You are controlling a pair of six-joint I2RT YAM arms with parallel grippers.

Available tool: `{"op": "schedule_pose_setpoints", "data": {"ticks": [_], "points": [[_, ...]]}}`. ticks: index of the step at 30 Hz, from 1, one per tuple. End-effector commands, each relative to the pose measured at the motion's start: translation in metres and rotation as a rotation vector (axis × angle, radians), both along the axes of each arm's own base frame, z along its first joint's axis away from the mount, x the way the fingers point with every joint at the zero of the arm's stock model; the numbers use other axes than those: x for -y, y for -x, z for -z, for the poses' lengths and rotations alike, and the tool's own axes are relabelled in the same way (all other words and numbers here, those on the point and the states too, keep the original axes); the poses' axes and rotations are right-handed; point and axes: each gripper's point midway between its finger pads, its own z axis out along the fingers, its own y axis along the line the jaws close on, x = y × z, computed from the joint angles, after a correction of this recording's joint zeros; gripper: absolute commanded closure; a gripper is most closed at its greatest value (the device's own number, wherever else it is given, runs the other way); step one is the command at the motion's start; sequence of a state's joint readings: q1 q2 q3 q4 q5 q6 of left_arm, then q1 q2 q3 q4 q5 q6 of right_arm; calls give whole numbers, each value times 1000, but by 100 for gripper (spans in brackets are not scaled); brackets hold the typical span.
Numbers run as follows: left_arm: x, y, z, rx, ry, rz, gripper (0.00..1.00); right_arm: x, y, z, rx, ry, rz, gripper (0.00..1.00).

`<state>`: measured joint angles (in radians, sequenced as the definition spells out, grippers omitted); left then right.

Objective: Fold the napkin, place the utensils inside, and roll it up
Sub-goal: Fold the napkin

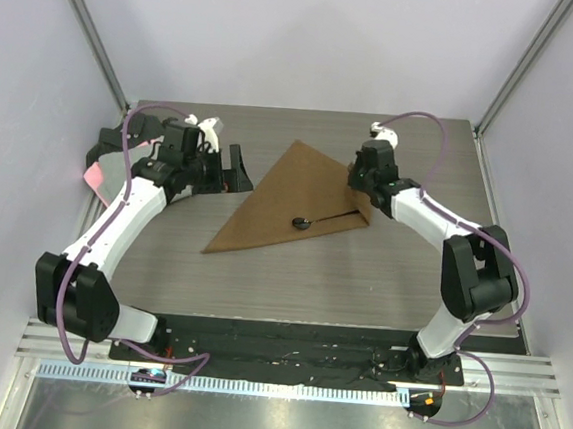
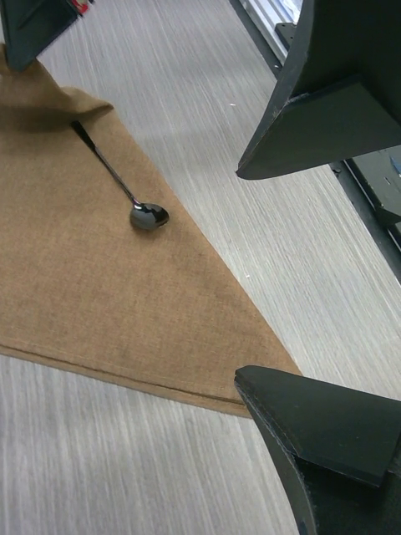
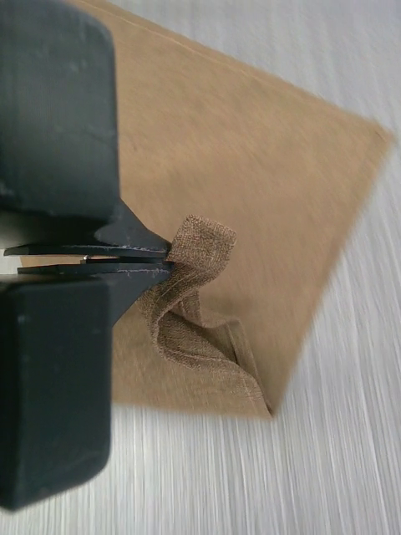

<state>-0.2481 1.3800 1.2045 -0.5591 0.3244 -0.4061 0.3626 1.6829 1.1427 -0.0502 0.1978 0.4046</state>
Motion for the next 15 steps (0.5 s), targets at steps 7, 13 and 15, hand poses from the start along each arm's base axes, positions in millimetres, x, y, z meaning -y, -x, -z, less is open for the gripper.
{"op": "schedule_pose_setpoints", "data": {"ticks": [7, 13, 15], "points": [[-6, 6, -10, 46, 27, -61, 0, -87, 18, -10, 27, 27, -208, 99], [-11, 9, 3, 23, 53, -139, 0, -102, 32, 9, -13, 50, -242, 99], [-8, 11, 9, 6, 68, -137, 0, -106, 40, 17, -29, 56, -250, 99]]}}
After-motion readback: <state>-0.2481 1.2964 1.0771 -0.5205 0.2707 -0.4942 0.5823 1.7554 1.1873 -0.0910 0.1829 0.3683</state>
